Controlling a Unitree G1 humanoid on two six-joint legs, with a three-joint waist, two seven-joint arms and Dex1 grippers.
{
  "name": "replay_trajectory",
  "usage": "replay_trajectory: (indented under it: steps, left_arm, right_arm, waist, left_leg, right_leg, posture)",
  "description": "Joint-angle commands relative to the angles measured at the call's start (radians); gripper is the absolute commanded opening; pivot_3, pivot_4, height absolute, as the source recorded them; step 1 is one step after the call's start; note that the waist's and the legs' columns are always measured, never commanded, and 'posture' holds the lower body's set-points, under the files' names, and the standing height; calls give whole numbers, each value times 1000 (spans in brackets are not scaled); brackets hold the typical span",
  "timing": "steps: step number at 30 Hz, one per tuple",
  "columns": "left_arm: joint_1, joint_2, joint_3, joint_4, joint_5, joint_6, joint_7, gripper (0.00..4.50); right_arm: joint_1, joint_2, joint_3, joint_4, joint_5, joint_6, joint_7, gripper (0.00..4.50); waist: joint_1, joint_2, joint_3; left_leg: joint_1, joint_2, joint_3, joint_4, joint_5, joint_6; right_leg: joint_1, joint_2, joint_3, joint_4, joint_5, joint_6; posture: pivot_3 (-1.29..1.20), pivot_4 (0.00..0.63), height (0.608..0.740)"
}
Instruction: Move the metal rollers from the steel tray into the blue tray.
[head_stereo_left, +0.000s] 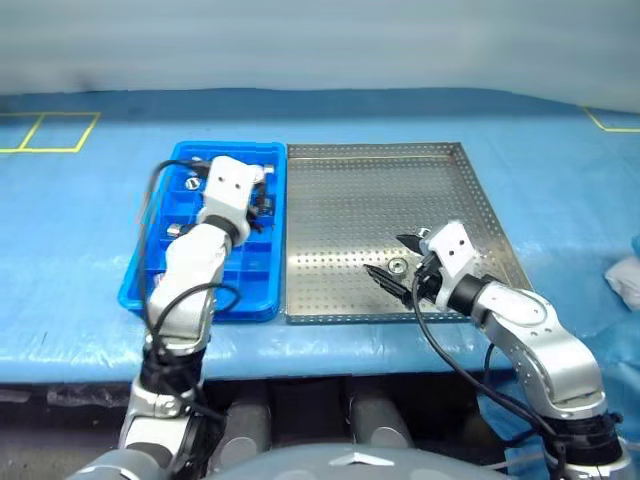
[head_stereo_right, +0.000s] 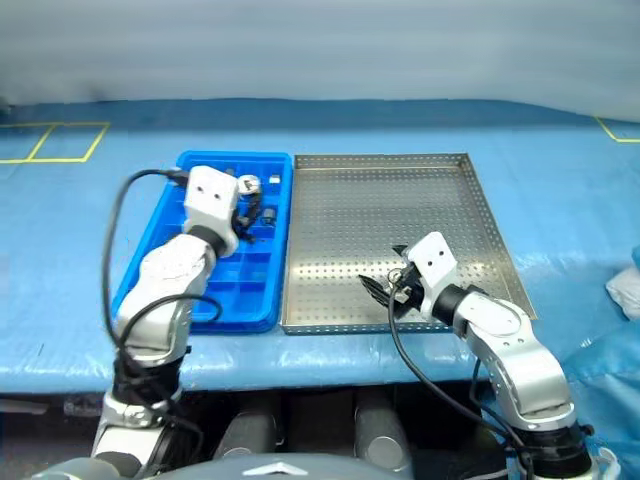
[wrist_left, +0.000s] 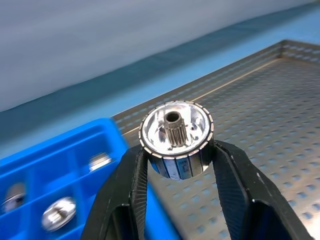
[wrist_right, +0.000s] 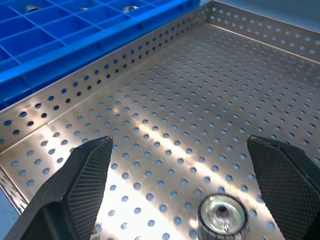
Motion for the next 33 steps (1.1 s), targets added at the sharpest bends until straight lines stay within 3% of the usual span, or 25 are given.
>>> replay_trajectory:
  steps: [1,11,21,27,31,33]
  left_arm:
    - [59,25,1,-193,32,182,30,1663]
    - [168,35,-26,-373,43,463,97,1663]
    - [135,14,-40,-209,63,364,185,1663]
    - [103,1,-68,-168,60,357,205,3605]
    - [88,-19,-59,-179,37,320,191,3605]
    - [76,-62,-33,-193,-12,211,164,3605]
  right_arm:
    - [-42,-8,23,18,8,-30,38,4500]
    - [-123,-5,72,67,15,-38,102,4500]
    - [-130,1,77,77,-6,-53,92,4500]
    - [-116,-1,51,52,-8,-53,71,4500]
    - [-107,-3,49,47,-13,-55,63,4500]
    - [-104,5,44,50,-19,-59,45,4500]
  waist:
    - [22,0,0]
    - [73,-1,0]
    - [90,-1,0]
    - [87,-1,0]
    - [86,-1,0]
    - [86,-1,0]
  left_leg:
    - [0,0,0,0,0,0]
    - [-1,0,-3,0,0,0]
    - [-1,0,-3,0,0,0]
    - [-2,0,-2,0,0,0]
    - [-2,0,-2,-1,0,0]
    - [-2,0,-2,-1,0,0]
  right_leg:
    - [0,0,0,-1,0,0]
    - [0,0,-4,-1,0,-1]
    - [0,0,-4,-1,0,-1]
    - [0,-1,-4,-2,0,-1]
    - [0,-1,-4,-2,-1,-1]
    - [0,-1,-4,-2,-1,-1]
  posture:
    - [141,150,740]
    - [208,150,740]
    - [184,150,740]
    - [151,150,740]
    - [145,150,740]
    - [136,150,740]
